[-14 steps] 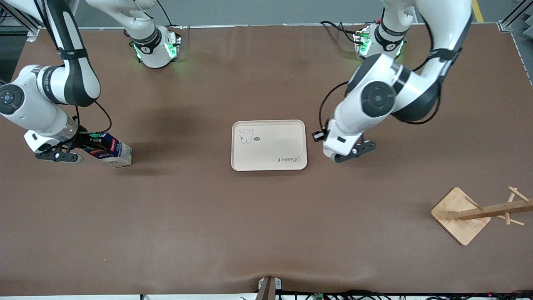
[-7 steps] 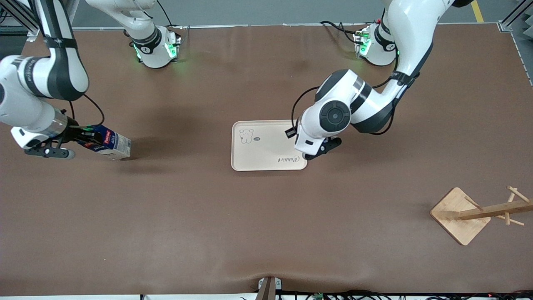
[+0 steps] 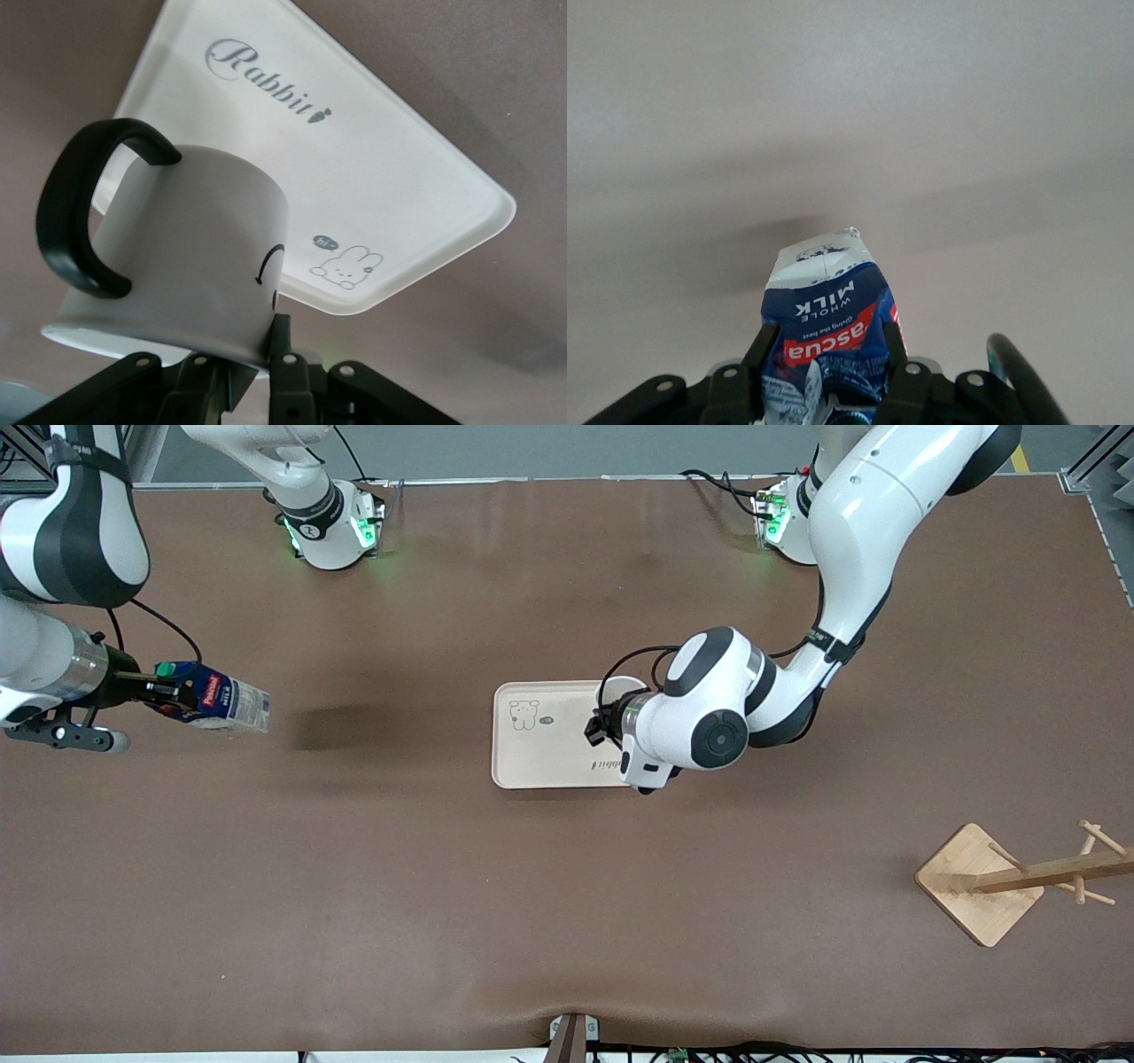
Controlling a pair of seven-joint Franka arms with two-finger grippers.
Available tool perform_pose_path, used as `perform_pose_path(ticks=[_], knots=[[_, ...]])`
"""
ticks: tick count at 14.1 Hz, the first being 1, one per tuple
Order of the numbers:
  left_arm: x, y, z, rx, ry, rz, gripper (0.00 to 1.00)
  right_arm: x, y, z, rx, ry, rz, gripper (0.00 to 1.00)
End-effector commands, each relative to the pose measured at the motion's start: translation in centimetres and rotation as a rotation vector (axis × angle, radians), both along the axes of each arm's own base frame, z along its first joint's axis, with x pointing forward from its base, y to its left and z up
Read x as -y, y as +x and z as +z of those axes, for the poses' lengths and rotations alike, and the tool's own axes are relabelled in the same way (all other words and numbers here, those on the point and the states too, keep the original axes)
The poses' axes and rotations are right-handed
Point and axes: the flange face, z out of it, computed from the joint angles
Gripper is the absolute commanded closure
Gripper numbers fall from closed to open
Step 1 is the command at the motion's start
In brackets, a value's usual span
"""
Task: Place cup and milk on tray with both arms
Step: 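Lower the mug onto the tray while the right gripper carries the milk over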
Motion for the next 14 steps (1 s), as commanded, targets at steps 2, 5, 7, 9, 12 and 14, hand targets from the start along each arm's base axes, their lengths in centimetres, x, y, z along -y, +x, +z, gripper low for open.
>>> perform_pose_path(ticks=[2,5,7,9,12,14], knots=[[-0.7,1.4,-2.2,-0.082,-0.052,0.083,1.00,-0.9,0.5,2.5,-0.028,-0.040,-0.038,1.00],[-2.2,2.2,-4.6,-0.132,-0.042,0.139,1.00,-2.6,0.9,3.3,-0.004,-0.038,-0.077,1.00],[-2.5,2.2,-5.6,-0.166,-0.047,0.171,1.00,-6.3,1.1,4.6,0.026,-0.041,-0.023,1.00],[-3.1,2.4,-6.2,-0.187,-0.052,0.195,1.00,-8.4,0.9,4.5,0.022,-0.042,0.011,1.00],[-3.9,2.9,-7.2,-0.211,-0.055,0.228,0.18,-13.0,0.8,3.8,0.018,-0.039,0.088,1.00],[-4.4,3.3,-7.2,-0.211,-0.056,0.242,0.00,-15.7,0.8,3.0,-0.001,-0.006,0.049,1.00]])
